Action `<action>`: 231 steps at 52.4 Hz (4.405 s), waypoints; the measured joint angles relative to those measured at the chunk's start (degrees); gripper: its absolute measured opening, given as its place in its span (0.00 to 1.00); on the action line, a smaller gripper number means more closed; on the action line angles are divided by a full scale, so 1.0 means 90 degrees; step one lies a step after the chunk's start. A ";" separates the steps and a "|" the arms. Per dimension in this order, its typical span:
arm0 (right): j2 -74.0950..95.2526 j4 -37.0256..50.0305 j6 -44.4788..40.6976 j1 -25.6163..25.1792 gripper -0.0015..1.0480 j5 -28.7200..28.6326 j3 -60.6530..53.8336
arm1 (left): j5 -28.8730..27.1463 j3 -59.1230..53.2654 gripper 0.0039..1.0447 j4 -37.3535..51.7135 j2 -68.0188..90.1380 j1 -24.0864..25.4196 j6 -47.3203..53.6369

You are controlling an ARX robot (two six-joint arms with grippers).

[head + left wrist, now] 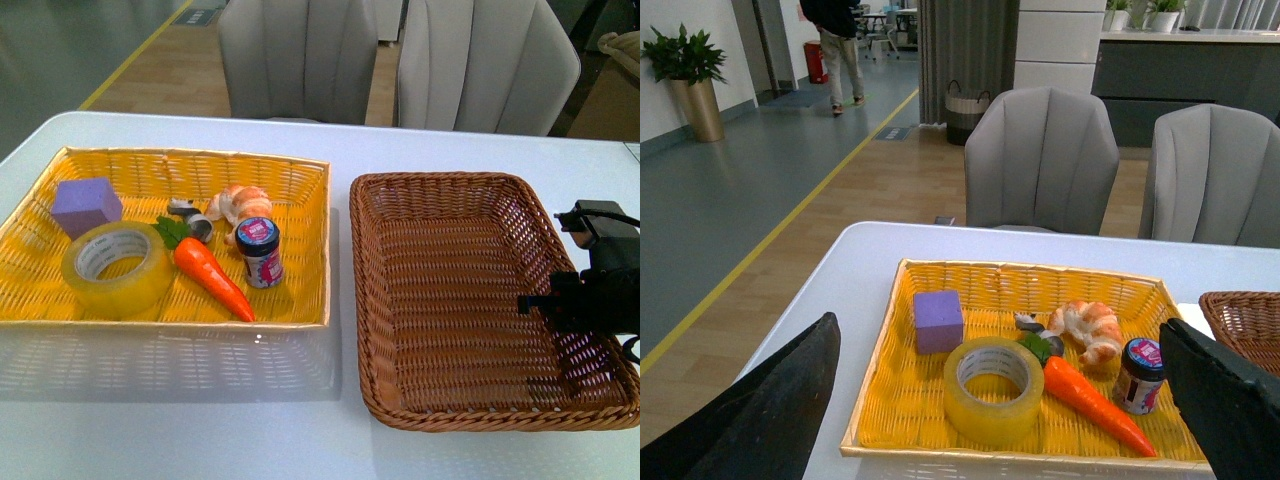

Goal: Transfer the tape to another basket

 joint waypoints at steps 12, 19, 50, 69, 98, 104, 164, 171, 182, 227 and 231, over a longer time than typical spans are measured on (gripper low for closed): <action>-0.0508 0.0211 -0.0124 -0.0488 0.69 -0.0352 -0.0359 | 0.0000 0.0000 0.92 0.0000 0.0000 0.0000 -0.0002; -0.1304 0.0500 -0.0170 -0.0772 0.87 -0.0687 -0.0634 | 0.0000 0.0000 0.92 0.0000 0.0000 0.0000 0.0000; -0.5826 0.4063 0.0347 -0.0415 0.12 -0.0342 -0.4476 | 0.0000 0.0000 0.92 0.0000 0.0000 0.0000 -0.0002; -0.7694 0.3082 0.0374 0.0097 0.02 0.0199 -0.5336 | -0.0002 0.0000 0.92 0.0000 0.0000 0.0000 -0.0002; -1.0511 0.0792 0.0379 0.0104 0.02 0.0233 -0.5729 | 0.0000 0.0000 0.92 0.0000 0.0000 0.0000 -0.0002; -1.0982 0.0362 0.0379 0.0104 0.02 0.0233 -0.5731 | 0.0000 0.0000 0.92 0.0000 0.0000 0.0000 -0.0002; -1.4571 -0.3186 0.0384 0.0117 0.02 0.0236 -0.5731 | 0.0000 0.0000 0.92 0.0000 0.0000 0.0000 -0.0002; -1.4579 -0.3186 0.0384 0.0117 0.14 0.0236 -0.5731 | 0.0000 0.0000 0.92 0.0000 0.0000 0.0000 -0.0002; -1.4583 -0.3189 0.0384 0.0117 0.49 0.0236 -0.5731 | -0.0612 0.0148 0.92 -0.0415 0.0185 -0.0141 -0.0277; -1.4588 -0.3194 0.0389 0.0117 0.91 0.0236 -0.5731 | 0.0000 0.3422 0.92 0.3266 1.0649 0.0648 -0.0675; -1.4588 -0.3194 0.0389 0.0117 0.91 0.0236 -0.5731 | -0.0002 0.3650 0.92 0.3288 1.1067 0.0624 -0.0644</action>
